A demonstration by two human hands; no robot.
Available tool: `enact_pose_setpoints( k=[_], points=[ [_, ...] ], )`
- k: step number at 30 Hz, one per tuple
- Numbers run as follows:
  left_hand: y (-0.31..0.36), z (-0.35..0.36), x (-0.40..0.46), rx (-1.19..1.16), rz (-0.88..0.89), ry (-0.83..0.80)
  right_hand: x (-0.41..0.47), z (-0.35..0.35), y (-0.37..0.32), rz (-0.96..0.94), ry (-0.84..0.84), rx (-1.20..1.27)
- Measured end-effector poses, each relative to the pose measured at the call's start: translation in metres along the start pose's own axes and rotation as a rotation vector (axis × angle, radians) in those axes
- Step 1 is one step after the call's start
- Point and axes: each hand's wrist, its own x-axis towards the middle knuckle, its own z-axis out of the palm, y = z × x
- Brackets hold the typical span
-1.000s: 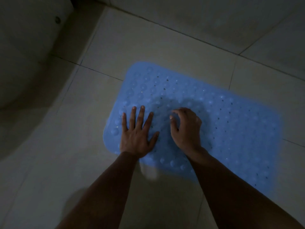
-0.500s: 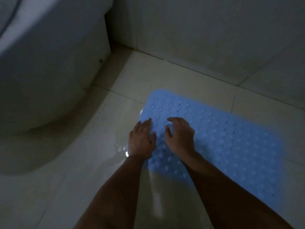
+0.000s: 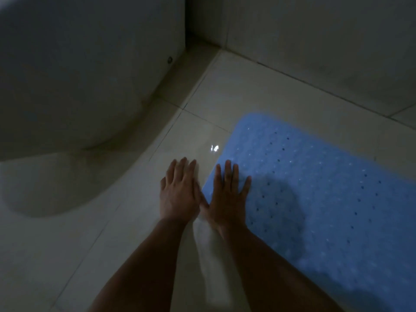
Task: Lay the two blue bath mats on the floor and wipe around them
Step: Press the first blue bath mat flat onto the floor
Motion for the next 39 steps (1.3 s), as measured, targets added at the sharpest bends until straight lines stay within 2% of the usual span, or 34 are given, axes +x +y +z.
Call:
enact_pose_setpoints(
  k=[3, 10, 17, 23, 25, 28, 35, 39],
  points=[
    [0.001, 0.0, -0.001, 0.009, 0.036, -0.022, -0.002, 0.001, -0.001, -0.007, -0.038, -0.011],
    [-0.003, -0.007, 0.013, -0.007, 0.0, 0.012, -0.001, 0.002, 0.002, -0.024, -0.067, -0.032],
    [-0.01, -0.007, 0.017, 0.024, -0.036, -0.031, 0.001, 0.004, 0.001, -0.016, -0.071, -0.027],
    [0.016, -0.043, 0.017, 0.082, -0.092, -0.034, 0.011, -0.026, -0.002, -0.019, -0.278, 0.073],
    [0.043, -0.07, 0.011, 0.093, -0.114, -0.053, 0.012, -0.063, 0.008, 0.012, -0.354, 0.152],
    [0.086, -0.116, -0.01, 0.171, -0.079, -0.167, -0.007, -0.128, 0.027, 0.123, -0.337, 0.217],
    [0.222, -0.281, -0.074, 0.201, 0.161, -0.424, -0.099, -0.354, 0.083, 0.318, -0.413, 0.326],
    [0.304, -0.382, -0.099, 0.218, 0.277, -0.498, -0.15, -0.488, 0.107, 0.461, -0.329, 0.465]
  ],
)
